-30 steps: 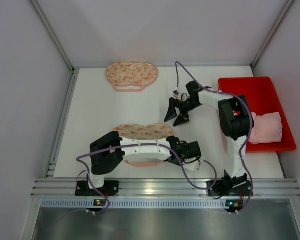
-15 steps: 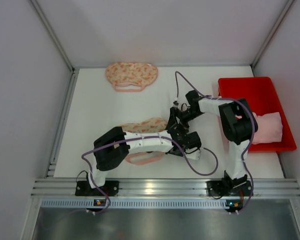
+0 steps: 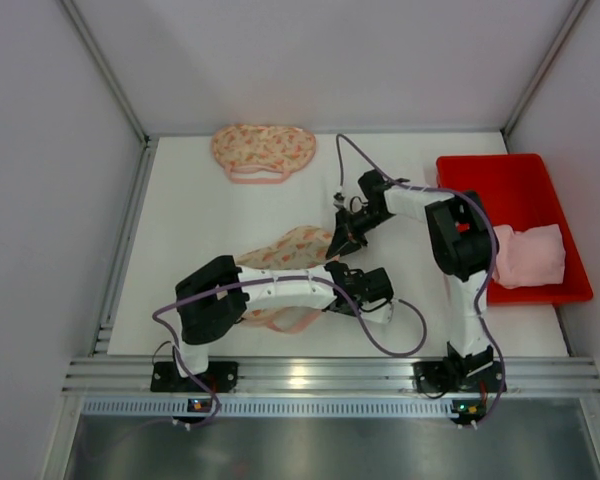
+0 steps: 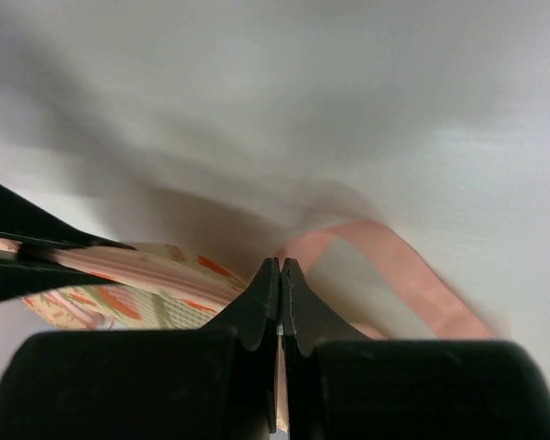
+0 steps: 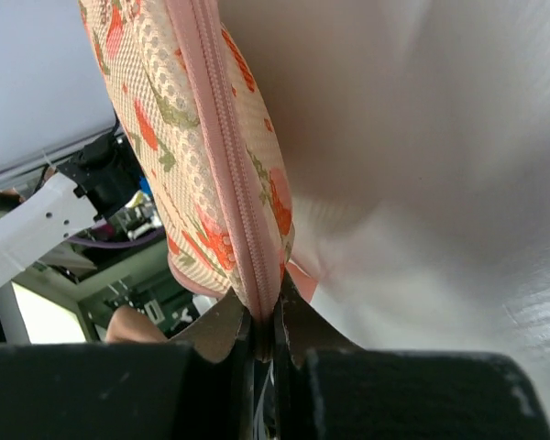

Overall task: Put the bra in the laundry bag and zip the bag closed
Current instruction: Zip the zipper on the laundry bag.

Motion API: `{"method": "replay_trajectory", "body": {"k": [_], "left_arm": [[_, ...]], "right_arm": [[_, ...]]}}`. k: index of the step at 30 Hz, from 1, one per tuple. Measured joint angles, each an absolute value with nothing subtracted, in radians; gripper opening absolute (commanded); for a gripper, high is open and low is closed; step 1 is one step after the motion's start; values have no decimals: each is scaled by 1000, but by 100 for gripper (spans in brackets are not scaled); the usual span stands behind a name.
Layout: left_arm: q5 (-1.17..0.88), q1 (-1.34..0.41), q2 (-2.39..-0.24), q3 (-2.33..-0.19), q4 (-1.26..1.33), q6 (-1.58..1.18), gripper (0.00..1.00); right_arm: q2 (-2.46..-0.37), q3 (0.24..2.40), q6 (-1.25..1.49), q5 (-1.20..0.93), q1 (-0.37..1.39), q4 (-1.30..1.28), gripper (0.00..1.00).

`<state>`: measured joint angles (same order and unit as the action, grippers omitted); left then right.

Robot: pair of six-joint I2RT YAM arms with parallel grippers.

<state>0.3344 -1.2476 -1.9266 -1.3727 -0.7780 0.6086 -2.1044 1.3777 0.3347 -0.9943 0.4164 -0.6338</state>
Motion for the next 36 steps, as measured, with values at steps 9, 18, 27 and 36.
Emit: {"method": "replay_trajectory", "body": {"k": [9,18,27,36], "left_arm": [[356,-1259,-1844,-1295,-733,603,0],[344,-1266,-1843,-1291,-727,596,0],[288,-1278,-1842,-1285,-718,583,0],[245,-1293,-1800,-1174,-722,543,0]], "right_arm": [[-2259,1673,151,-981,409,-944,0],[-2306,1732,81,-949,408,-1044,0],[-2306,1695,62,-943,387,-1066,0],[-2377,1784,59,-939,308,-1065,0]]}}
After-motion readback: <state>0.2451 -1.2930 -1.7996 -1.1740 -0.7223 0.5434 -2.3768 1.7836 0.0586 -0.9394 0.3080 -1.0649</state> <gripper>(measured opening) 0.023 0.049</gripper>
